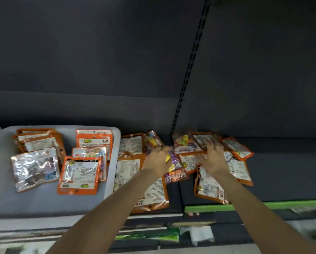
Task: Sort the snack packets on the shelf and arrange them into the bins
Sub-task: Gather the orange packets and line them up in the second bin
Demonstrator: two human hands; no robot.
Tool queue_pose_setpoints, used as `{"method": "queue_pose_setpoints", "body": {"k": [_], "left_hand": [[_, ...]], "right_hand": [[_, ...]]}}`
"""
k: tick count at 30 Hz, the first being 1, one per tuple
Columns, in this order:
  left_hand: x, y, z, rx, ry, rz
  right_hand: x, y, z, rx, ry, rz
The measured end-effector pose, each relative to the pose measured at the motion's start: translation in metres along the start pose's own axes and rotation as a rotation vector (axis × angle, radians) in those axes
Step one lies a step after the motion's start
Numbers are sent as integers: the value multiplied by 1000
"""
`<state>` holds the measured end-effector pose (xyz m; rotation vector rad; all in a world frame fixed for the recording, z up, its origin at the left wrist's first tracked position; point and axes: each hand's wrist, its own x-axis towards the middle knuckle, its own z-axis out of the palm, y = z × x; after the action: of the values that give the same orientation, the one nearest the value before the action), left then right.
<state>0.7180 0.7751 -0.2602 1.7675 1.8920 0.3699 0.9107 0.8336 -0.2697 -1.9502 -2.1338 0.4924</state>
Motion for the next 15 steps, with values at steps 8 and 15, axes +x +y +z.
{"method": "queue_pose_setpoints", "body": {"k": [8, 15], "left_hand": [[52, -9, 38, 120, -20, -98], [84, 7, 44, -52, -43, -29]], "right_hand": [[35, 37, 8, -172, -45, -83], [39, 47, -20, -132, 166, -147]]}}
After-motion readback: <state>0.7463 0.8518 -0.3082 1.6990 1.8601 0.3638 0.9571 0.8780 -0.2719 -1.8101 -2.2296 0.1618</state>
